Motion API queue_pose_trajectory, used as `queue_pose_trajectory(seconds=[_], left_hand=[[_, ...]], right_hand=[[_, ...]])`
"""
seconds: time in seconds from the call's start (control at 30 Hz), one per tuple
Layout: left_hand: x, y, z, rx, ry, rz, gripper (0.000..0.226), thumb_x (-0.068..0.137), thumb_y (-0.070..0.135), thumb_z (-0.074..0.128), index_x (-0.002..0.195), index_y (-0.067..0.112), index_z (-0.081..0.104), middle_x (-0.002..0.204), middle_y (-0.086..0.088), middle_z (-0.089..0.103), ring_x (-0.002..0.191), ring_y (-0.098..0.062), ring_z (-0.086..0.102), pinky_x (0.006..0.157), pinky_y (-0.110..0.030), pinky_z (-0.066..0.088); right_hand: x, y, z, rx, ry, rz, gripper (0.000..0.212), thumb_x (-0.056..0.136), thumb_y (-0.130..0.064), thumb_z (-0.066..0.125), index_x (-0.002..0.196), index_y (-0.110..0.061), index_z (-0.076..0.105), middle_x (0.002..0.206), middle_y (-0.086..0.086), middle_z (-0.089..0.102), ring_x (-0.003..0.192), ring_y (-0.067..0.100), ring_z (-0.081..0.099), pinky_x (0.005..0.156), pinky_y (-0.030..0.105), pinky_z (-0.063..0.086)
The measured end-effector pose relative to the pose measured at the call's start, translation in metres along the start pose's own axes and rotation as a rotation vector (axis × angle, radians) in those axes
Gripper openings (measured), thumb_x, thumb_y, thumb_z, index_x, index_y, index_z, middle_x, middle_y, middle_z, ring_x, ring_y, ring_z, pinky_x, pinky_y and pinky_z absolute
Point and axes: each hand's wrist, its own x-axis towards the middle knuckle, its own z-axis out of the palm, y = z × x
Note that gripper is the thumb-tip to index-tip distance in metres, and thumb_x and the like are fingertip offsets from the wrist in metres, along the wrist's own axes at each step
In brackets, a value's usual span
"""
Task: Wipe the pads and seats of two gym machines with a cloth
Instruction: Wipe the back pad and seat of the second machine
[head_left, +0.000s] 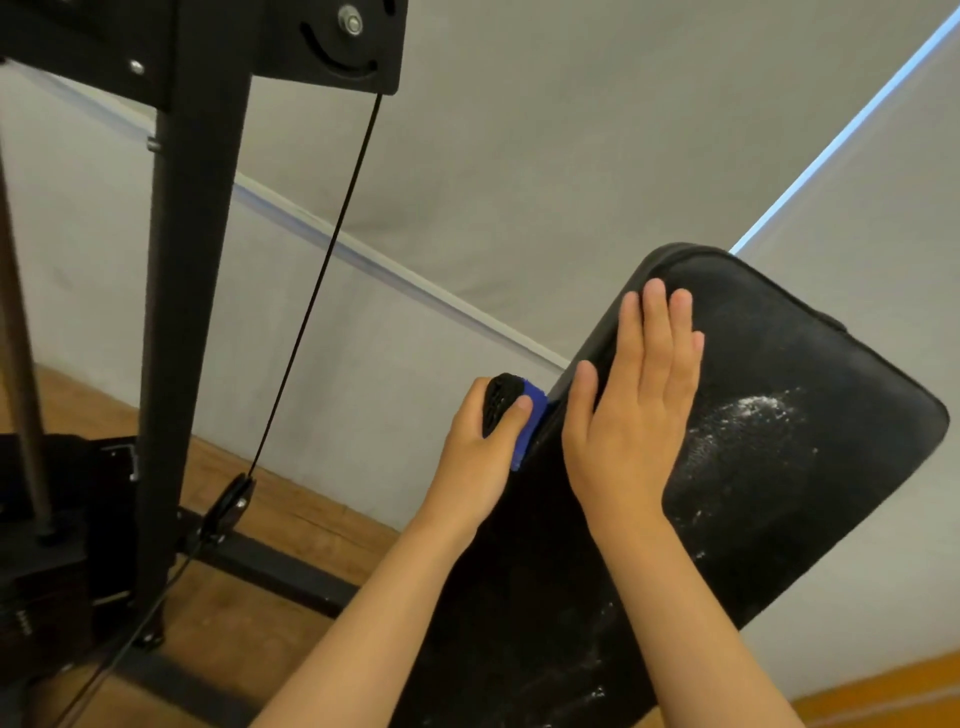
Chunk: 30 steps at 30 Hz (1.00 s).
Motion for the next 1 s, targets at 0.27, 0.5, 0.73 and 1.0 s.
queue_pose_trajectory(seconds=[0.27,0.5,0.73,1.0], left_hand=[[-0.004,0.001,0.003,0.035,0.025,0.034,0.009,0.097,0.028,0.054,0.102,0.021,0.057,0.094,-0.002,0.066,0.09,-0.016,0.064,0.084,-0.032,0.053],[-0.036,-0.041,-0.025,0.063,0.019,-0.004,0.009,0.098,0.028,0.051,0.106,0.024,0.055,0.099,0.003,0.065,0.092,-0.007,0.063,0.079,-0.021,0.048],[-0.045,-0.064,-0.043,-0.016,-0.068,0.048,0.019,0.101,0.021,0.045,0.12,0.02,0.049,0.103,0.0,0.064,0.078,0.003,0.063,0.065,-0.011,0.047],[-0.028,-0.053,-0.038,0.028,-0.087,0.129,0.019,0.099,0.02,0.05,0.116,0.015,0.056,0.106,-0.003,0.067,0.087,-0.004,0.065,0.07,-0.014,0.05]], right_hand=[[-0.063,-0.018,-0.018,0.159,-0.064,0.088,0.056,0.095,-0.013,0.037,0.148,-0.004,0.021,0.156,0.008,0.022,0.148,0.018,0.01,0.121,0.037,0.008],[-0.094,-0.025,0.007,0.087,-0.114,0.059,0.06,0.096,-0.023,0.036,0.15,-0.006,0.014,0.159,0.01,0.013,0.148,0.02,0.003,0.121,0.037,0.005],[-0.102,-0.022,0.03,-0.071,0.019,0.012,0.059,0.097,-0.017,0.036,0.15,-0.001,0.014,0.159,0.015,0.013,0.148,0.027,0.006,0.121,0.041,0.006],[-0.104,-0.024,0.035,-0.105,0.07,0.02,0.06,0.095,-0.016,0.034,0.15,0.0,0.016,0.159,0.015,0.013,0.148,0.026,0.007,0.121,0.042,0.008]])
